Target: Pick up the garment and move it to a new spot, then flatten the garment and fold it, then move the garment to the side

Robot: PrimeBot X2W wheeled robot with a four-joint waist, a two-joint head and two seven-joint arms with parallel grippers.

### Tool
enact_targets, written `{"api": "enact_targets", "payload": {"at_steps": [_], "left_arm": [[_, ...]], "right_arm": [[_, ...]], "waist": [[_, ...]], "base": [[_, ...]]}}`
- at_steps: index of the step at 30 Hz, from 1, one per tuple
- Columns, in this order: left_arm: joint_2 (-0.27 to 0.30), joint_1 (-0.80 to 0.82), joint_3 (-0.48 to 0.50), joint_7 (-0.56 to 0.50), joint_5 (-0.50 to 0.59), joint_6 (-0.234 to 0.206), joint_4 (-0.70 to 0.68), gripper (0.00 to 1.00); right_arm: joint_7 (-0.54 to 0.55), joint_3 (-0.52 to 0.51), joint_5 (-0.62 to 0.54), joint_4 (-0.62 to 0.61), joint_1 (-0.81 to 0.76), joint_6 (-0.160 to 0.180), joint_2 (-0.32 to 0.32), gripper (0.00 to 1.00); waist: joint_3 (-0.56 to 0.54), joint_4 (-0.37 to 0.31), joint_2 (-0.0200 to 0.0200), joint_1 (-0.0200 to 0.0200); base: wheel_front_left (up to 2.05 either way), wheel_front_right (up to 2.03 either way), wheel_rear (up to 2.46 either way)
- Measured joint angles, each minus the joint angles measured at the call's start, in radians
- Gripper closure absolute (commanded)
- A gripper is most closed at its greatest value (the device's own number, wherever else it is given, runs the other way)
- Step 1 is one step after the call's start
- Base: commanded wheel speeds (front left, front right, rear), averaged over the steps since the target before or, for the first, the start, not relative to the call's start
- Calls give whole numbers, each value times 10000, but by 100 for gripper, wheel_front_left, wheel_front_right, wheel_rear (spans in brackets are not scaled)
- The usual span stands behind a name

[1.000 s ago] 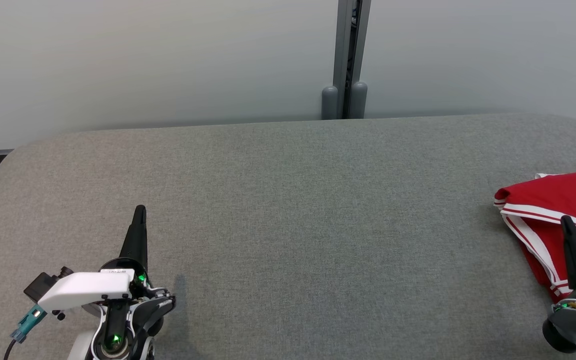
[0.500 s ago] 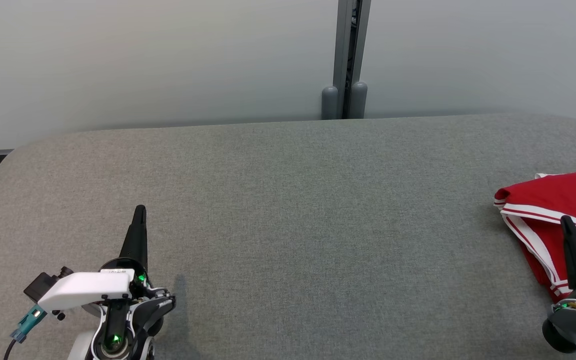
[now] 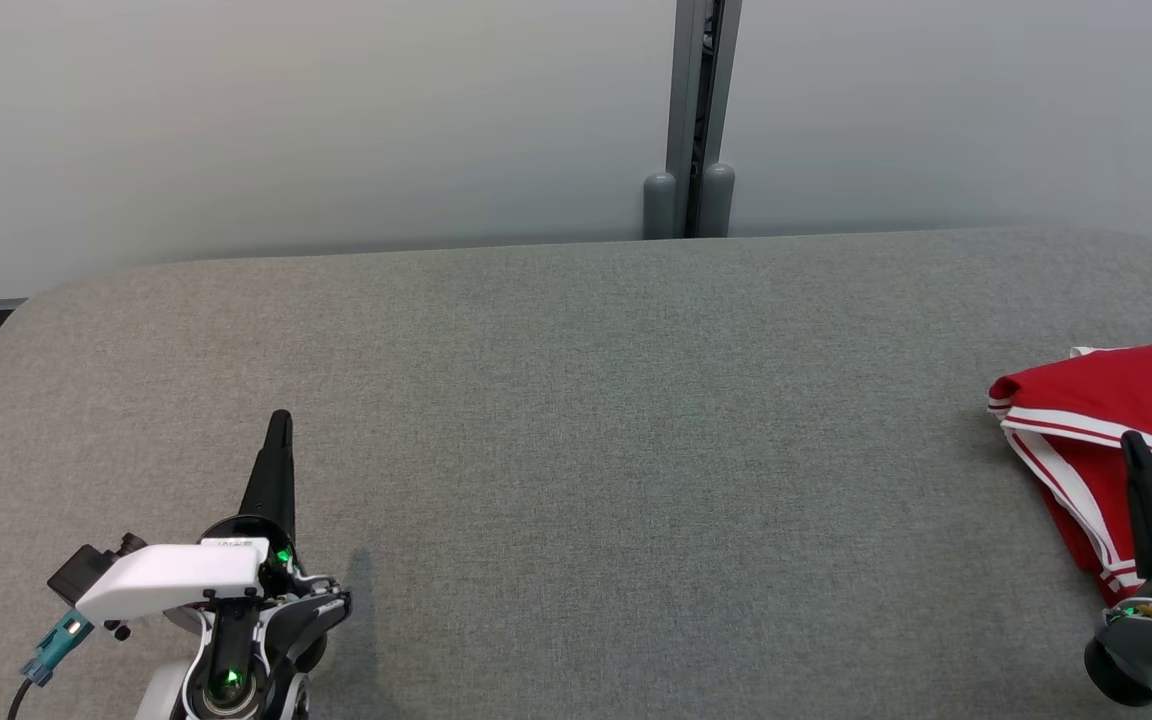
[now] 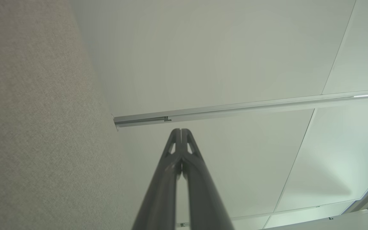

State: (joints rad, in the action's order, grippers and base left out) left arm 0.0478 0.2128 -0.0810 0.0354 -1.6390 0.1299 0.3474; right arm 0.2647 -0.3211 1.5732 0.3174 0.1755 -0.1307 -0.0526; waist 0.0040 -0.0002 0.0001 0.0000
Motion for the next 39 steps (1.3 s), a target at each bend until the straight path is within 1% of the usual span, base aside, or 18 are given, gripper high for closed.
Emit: {"api": "enact_targets", "payload": {"at_steps": [39], "left_arm": [[0,0,0,2,0,0,0,100]], "right_arm": [[2,-12,-2,0,0,0,10,100]], "waist": [[0,0,0,1]], "base": [[0,0,0]]}}
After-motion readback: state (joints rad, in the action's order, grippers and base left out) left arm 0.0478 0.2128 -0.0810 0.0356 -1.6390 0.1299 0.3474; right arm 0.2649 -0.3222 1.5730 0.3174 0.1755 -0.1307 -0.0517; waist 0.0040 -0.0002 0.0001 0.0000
